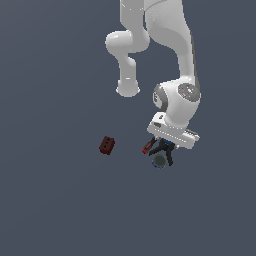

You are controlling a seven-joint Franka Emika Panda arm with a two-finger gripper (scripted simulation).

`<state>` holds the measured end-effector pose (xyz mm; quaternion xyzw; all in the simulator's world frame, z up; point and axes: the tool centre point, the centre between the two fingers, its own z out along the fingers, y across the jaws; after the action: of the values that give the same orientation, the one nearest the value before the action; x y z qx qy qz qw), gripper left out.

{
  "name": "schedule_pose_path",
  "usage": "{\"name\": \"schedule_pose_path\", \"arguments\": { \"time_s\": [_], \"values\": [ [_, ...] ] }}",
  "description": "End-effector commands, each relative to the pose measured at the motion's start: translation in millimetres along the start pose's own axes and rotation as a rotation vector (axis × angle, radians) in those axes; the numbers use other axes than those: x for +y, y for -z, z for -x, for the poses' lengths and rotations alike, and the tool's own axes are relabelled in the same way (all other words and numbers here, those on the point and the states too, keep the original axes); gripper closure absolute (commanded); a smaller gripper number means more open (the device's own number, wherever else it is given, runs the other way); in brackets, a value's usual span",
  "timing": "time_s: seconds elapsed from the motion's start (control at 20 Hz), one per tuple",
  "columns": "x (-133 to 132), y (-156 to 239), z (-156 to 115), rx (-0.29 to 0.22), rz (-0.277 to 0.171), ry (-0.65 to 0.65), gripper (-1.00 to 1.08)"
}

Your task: Pick up a designated object from a clutter of objects.

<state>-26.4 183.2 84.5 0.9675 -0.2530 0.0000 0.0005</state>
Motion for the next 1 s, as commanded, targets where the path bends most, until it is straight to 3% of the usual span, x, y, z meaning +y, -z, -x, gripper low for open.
{"name": "schedule_pose_path", "arguments": {
  "time_s": [0.0,0.6,0.95],
  "values": [
    [-2,-7,5,0.000,-0.001,-0.018,-0.92],
    [-4,-19,11,-0.001,-0.001,-0.033,-0.92],
    [-4,-48,12,0.000,-0.001,-0.035,-0.92]
  ]
}}
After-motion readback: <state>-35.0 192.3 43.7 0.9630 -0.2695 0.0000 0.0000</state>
